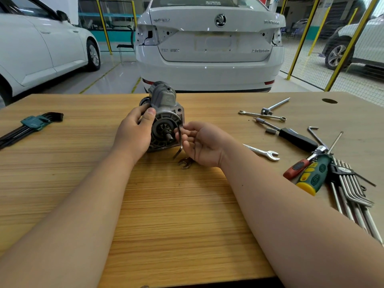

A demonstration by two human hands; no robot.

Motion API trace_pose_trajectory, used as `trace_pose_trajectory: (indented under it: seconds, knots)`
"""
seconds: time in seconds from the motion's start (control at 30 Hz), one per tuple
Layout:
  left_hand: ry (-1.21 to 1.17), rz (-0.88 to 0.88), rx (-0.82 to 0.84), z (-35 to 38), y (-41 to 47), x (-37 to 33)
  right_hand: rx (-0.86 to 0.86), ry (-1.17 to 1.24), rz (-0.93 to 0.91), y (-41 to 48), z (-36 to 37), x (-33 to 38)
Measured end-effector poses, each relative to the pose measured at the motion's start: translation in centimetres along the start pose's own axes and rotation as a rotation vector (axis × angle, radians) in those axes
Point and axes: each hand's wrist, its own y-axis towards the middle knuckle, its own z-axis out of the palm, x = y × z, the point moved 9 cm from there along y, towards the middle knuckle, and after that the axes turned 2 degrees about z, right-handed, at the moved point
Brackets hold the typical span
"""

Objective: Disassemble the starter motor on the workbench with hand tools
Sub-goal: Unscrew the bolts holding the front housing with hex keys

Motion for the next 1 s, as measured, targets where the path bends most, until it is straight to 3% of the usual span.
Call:
trace_pose_trajectory:
  seconds: [0.27,0.53,0.77,1.0]
  knots:
    - [0.004,0.005,-0.004,-0.1,0.0,0.0,-0.004,-0.017,0.058,0.1,-0.2,0.0]
    - [0.005,-0.001,0.001,0.0,-0.1,-0.2,-0.184,-0.188,0.042,0.5,-0.7,0.0]
    - [0.003,-0.016,0.005,-0.2,-0.4,-0.4,-0.234,-0.243,0.03,0.8,-0.7,0.1]
    - [0.007,-0.013,-0.001,-0.2,-0.5,-0.5,-0.147,-0.167,0.022,0.6,-0.1,-0.1]
